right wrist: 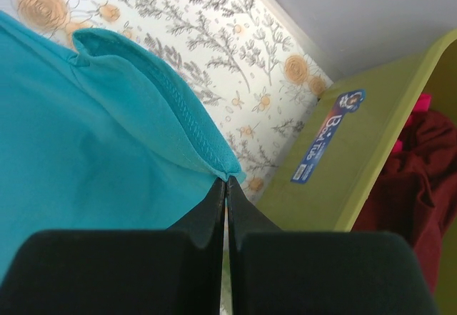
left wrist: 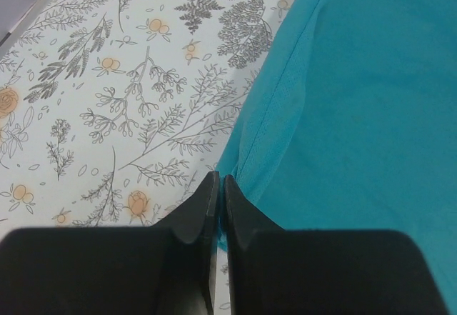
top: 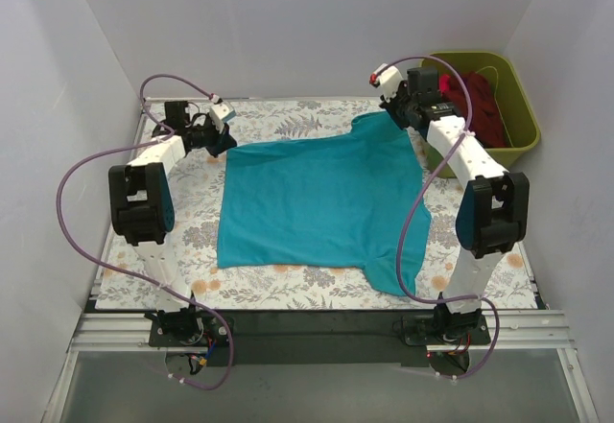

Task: Fold and stack the t-shirts
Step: Fold the tshirt

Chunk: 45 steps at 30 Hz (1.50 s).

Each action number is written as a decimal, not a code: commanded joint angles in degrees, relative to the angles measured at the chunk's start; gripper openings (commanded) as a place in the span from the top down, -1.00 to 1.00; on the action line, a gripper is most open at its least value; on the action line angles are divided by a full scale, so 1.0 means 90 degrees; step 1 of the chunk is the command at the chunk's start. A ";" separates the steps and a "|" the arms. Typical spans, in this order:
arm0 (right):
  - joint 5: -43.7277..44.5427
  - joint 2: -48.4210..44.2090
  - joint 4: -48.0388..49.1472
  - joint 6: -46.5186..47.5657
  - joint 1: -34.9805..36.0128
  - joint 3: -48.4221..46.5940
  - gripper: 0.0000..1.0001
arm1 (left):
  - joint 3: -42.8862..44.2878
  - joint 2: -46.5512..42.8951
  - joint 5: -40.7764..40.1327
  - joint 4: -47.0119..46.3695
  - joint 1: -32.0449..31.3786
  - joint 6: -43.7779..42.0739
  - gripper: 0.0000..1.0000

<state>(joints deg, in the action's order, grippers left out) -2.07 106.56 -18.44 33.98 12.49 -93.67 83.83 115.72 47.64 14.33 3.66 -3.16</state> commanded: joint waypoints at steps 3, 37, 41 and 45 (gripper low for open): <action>-0.0239 -0.0667 -0.0266 -0.0123 0.0028 0.0319 0.97 | -0.0660 -0.0865 0.0137 -0.0049 0.0052 -0.0635 1.00; -0.0395 -0.2084 -0.0715 -0.0484 0.0380 0.3484 0.97 | -0.2156 -0.1501 -0.0263 0.0625 0.0062 -0.1983 1.00; -0.0561 -0.2153 -0.0725 -0.0426 0.0380 0.3591 0.97 | -0.2176 -0.1413 -0.0420 0.0615 0.0062 -0.2032 1.00; -0.0474 -0.2163 -0.0735 -0.0357 0.0380 0.3698 0.97 | -0.2137 -0.1344 -0.0527 0.0625 0.0062 -0.2022 1.00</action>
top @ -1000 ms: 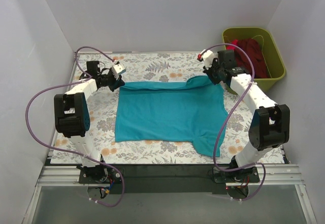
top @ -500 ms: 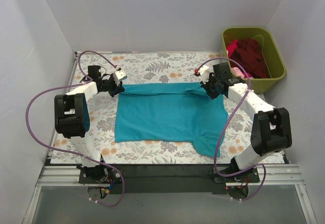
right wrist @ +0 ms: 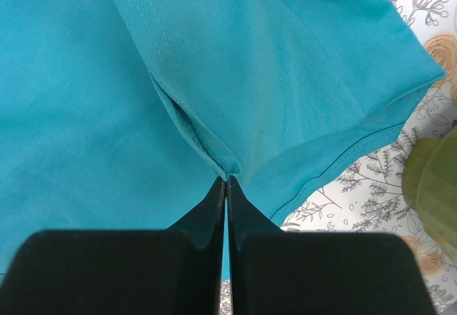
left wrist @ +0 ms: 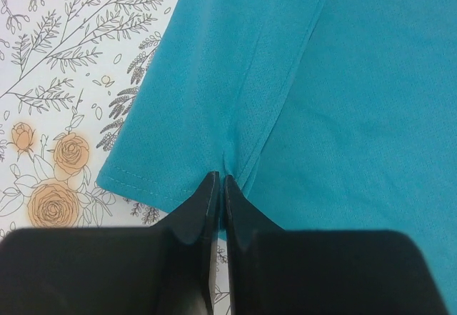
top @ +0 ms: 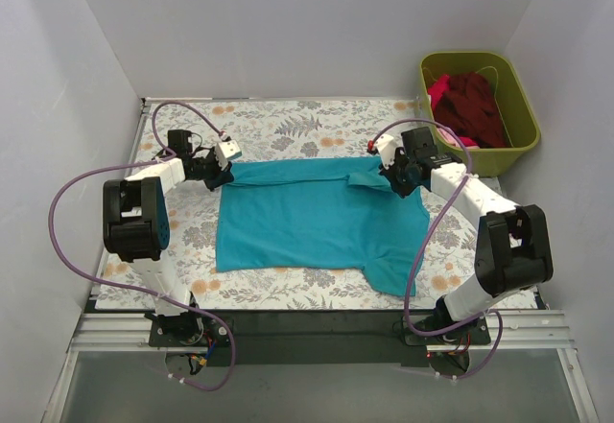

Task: Fold and stack the t-shirts
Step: Fold the tshirt

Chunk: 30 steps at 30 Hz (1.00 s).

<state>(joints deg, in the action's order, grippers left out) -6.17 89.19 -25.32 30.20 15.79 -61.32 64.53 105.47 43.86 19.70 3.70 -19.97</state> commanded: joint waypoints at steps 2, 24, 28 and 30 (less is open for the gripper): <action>0.0002 -0.0251 0.0001 0.0092 0.0013 0.0143 0.97 | 0.0017 -0.0176 -0.0127 0.0027 0.0067 -0.0164 1.00; -0.0056 -0.0574 -0.0272 0.0307 0.0013 0.0348 0.97 | 0.0086 -0.0293 -0.0068 0.0506 0.0087 -0.0408 1.00; 0.0061 -0.0467 -0.0282 0.0356 0.0013 0.0378 0.97 | 0.0008 -0.0313 -0.0107 0.0623 0.0096 -0.0535 1.00; 0.0003 -0.0447 -0.0302 0.0424 0.0003 0.0388 0.97 | -0.0012 -0.0332 -0.0146 0.0730 0.0087 -0.0642 1.00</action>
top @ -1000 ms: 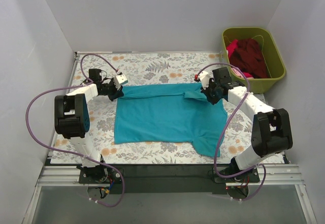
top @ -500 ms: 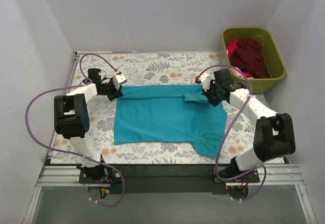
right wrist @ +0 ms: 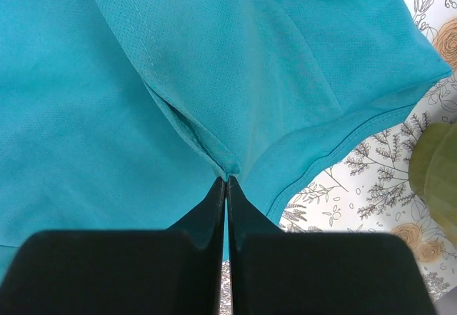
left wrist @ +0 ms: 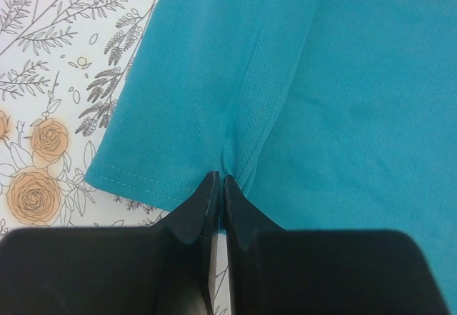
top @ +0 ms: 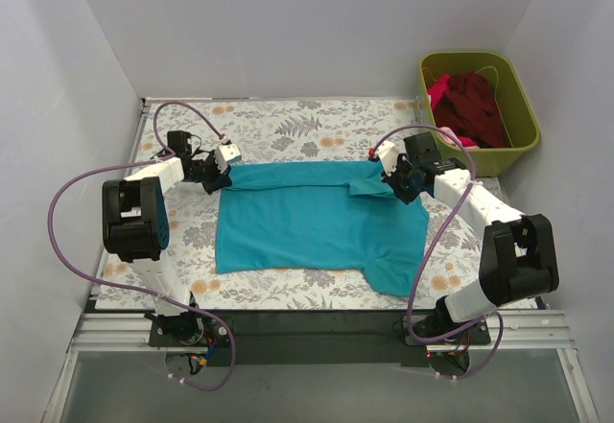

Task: Fold and stack the t-shirts
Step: Fold the tshirt

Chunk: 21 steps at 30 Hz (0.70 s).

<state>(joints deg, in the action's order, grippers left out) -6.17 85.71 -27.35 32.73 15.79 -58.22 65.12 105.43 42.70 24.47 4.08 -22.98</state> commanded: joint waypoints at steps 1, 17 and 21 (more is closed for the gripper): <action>-0.0056 -0.0051 -0.0105 0.0172 0.0013 0.0033 0.97 | -0.0087 -0.0337 -0.0056 0.0230 0.0064 -0.0375 0.92; -0.0146 0.0875 -0.0681 -0.0443 0.0013 -0.1968 0.49 | 0.1913 0.0608 -0.0036 0.0534 0.0065 0.2785 0.26; 0.0373 0.1608 -0.0681 -0.0453 0.0013 -0.2369 0.65 | 0.2227 0.1039 -0.0466 0.0553 0.0006 0.3675 0.31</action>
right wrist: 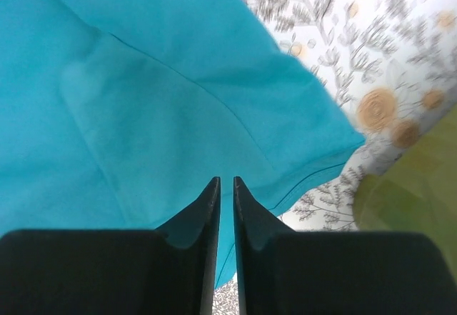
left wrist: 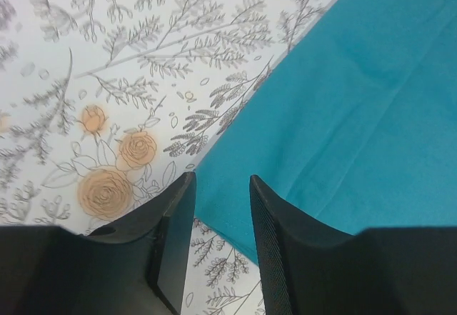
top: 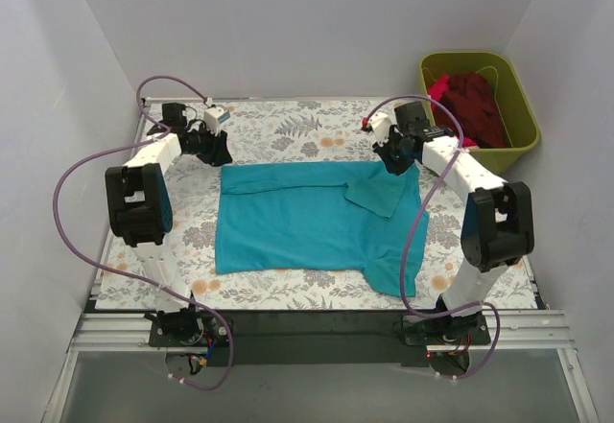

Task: Fold and stack the t-shirts
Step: Fold the tshirt

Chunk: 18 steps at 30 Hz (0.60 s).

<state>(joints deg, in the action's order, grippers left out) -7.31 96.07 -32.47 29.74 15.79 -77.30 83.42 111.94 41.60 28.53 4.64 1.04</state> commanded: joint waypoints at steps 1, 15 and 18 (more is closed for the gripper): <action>0.0606 0.0671 -0.0123 -0.0111 0.0013 -0.0375 0.65 | 0.0243 0.0413 -0.0432 0.0198 -0.0086 0.1162 0.30; 0.1603 0.2098 -0.0113 0.0016 0.0052 -0.0952 0.66 | 0.0086 0.1399 -0.2571 0.0306 -0.0204 0.1945 0.50; 0.1564 0.2566 -0.0113 -0.0071 0.0071 -0.1477 0.65 | 0.0379 0.1663 -0.2796 0.0355 -0.0097 0.1984 0.52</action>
<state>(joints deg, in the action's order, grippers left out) 6.24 116.73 -33.63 29.76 15.90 -85.60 86.61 121.71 27.59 29.85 2.24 18.68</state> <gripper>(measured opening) 0.174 0.242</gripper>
